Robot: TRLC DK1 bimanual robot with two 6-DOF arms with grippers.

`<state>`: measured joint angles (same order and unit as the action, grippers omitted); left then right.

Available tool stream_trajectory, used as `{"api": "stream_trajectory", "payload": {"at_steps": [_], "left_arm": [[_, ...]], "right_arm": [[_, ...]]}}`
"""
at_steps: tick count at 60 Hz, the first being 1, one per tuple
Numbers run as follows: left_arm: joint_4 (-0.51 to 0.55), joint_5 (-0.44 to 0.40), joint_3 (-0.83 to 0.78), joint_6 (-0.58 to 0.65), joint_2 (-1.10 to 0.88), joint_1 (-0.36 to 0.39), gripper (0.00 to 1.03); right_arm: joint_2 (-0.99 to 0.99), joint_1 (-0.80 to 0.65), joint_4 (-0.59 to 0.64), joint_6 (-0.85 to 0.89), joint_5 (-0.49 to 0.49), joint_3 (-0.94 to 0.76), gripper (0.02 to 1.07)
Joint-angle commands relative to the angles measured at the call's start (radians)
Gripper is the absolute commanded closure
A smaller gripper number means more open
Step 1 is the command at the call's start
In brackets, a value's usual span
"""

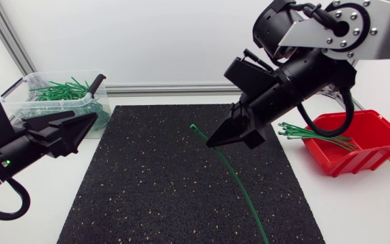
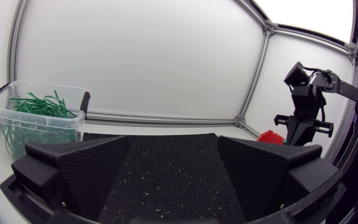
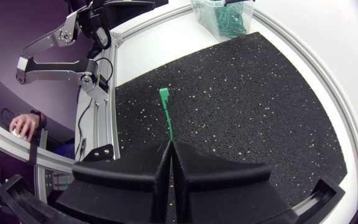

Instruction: Take a green cable tie from the red box, thread the tail through the head to close it, then place it in the transparent bin on the left.

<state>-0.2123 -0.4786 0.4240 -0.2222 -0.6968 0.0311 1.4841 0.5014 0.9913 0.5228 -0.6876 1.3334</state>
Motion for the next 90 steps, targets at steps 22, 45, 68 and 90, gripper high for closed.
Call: {"api": "stream_trajectory", "payload": {"at_steps": [22, 45, 68, 90], "left_arm": [[-0.029, -0.344, 0.257, -0.140, -0.313, 0.211, 0.04], [-0.104, -0.410, 0.395, -0.298, -0.494, 0.372, 0.04], [-0.199, -0.423, 0.429, -0.365, -0.618, 0.414, 0.40], [-0.213, -0.422, 0.421, -0.371, -0.636, 0.429, 0.79]], "right_arm": [[0.082, -0.178, -0.020, -0.035, -0.434, -0.039, 1.01], [0.104, -0.141, -0.191, -0.181, -0.497, -0.066, 1.01], [0.107, -0.124, -0.316, -0.282, -0.515, -0.103, 1.01], [0.081, -0.136, -0.355, -0.303, -0.524, -0.119, 1.01]]}}
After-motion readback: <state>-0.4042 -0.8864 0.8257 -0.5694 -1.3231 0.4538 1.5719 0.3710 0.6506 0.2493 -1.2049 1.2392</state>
